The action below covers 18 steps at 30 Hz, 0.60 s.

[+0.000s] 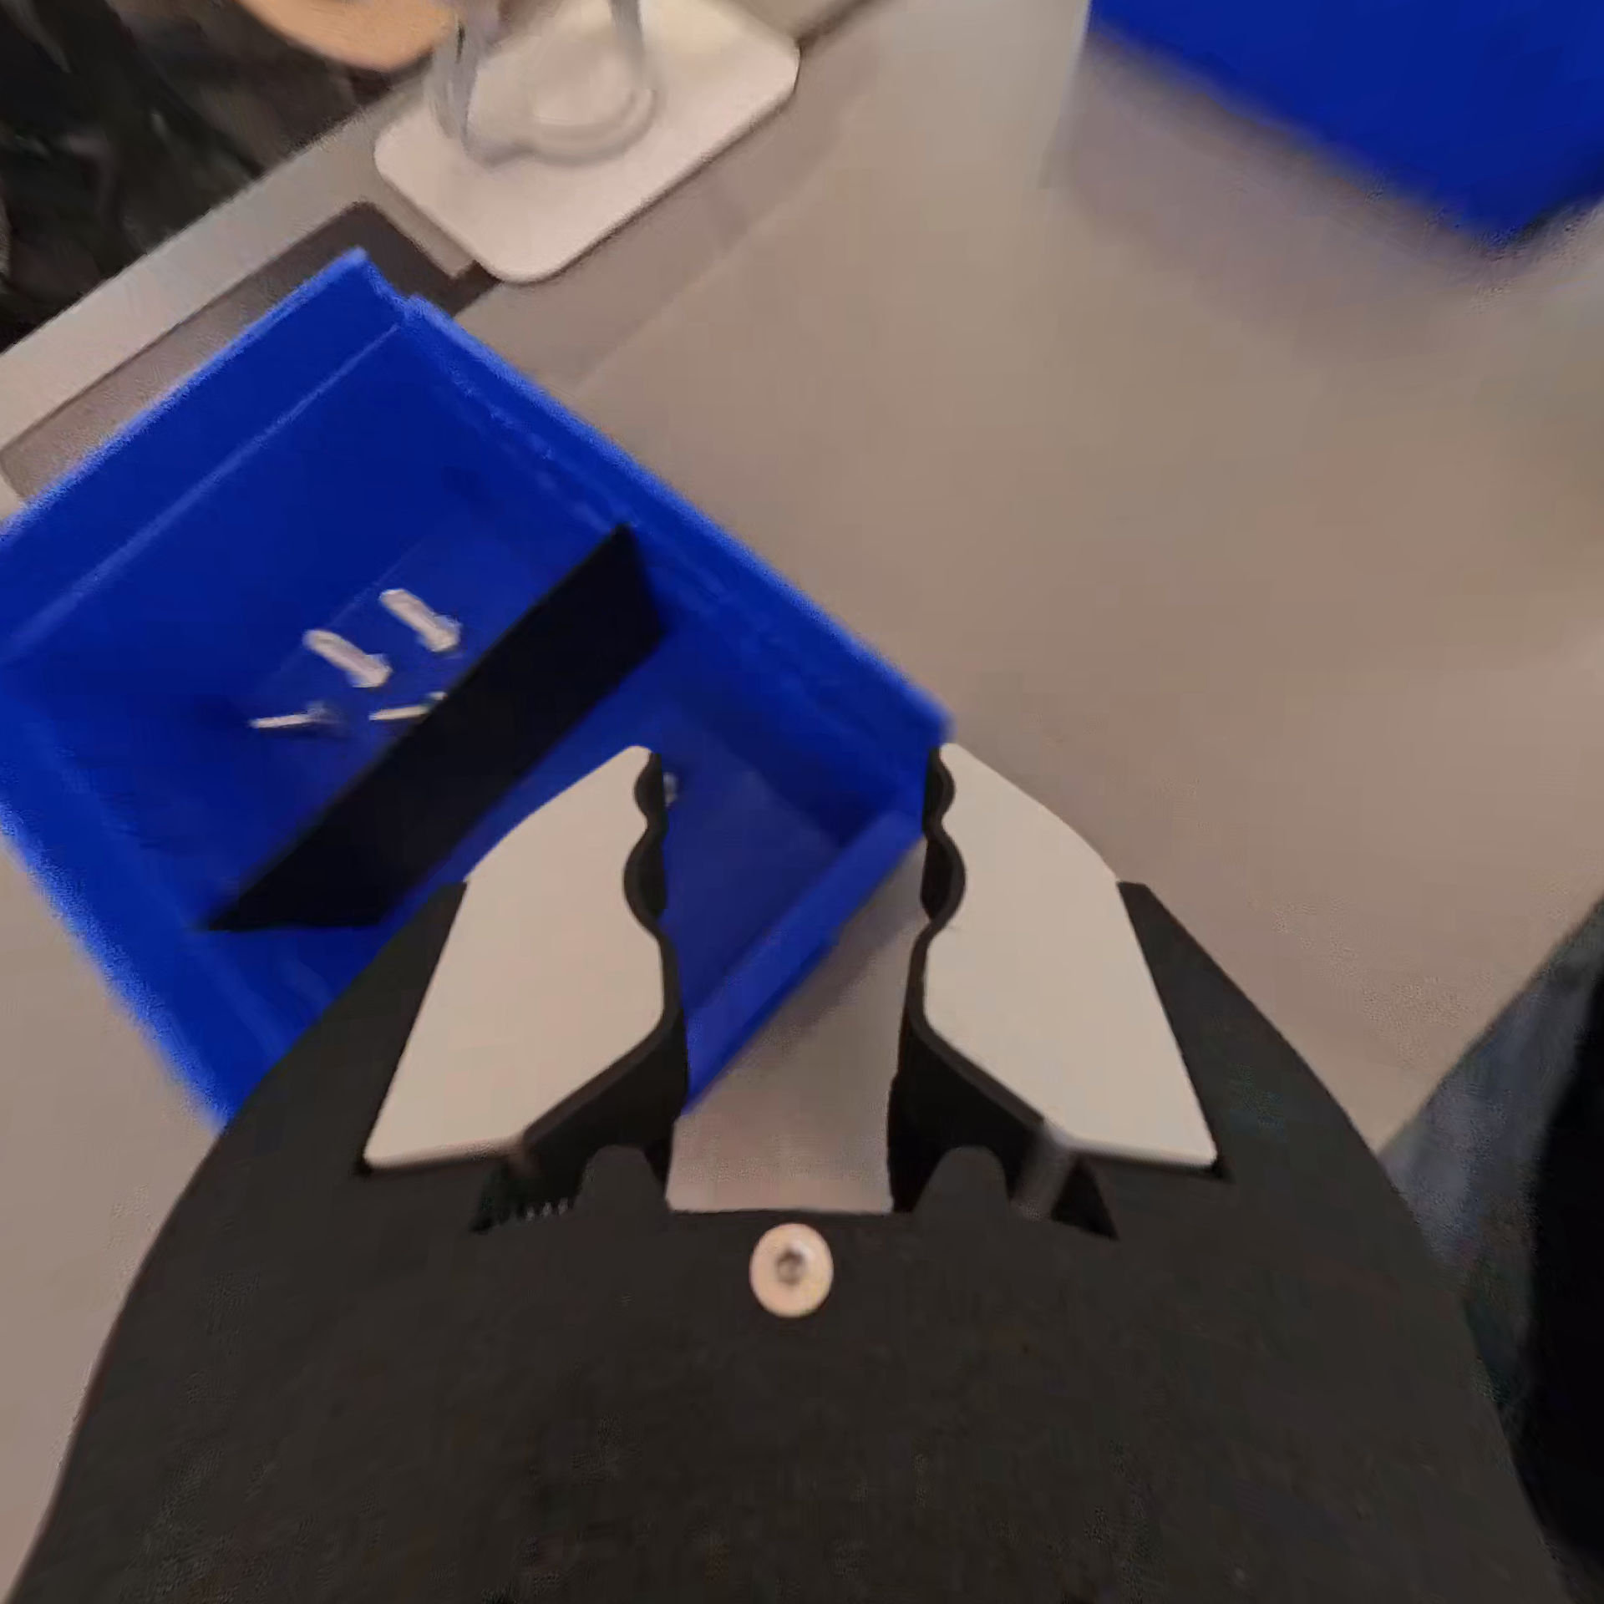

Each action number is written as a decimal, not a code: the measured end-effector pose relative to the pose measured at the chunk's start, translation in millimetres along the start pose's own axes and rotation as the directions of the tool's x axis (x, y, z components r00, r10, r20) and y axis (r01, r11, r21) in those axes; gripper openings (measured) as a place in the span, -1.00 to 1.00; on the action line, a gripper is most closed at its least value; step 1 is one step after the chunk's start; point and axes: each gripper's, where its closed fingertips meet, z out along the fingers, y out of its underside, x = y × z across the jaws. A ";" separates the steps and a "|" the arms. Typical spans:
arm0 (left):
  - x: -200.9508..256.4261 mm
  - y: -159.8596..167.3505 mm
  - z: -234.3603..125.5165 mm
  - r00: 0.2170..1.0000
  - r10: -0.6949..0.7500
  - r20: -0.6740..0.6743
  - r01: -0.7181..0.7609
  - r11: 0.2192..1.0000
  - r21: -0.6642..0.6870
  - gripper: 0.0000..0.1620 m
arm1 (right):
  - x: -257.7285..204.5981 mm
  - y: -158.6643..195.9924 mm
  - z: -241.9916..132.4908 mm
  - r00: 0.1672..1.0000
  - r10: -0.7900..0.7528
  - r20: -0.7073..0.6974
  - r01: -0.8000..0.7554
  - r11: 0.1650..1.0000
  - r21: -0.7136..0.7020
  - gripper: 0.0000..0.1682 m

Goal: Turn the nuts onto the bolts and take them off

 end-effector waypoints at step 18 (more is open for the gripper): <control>-210.6 40.2 150.8 0.996 0.068 0.054 -0.016 0.752 -0.659 -0.57 | -1.7 3.1 -0.3 0.999 0.037 0.030 -0.037 0.999 -0.004 -0.57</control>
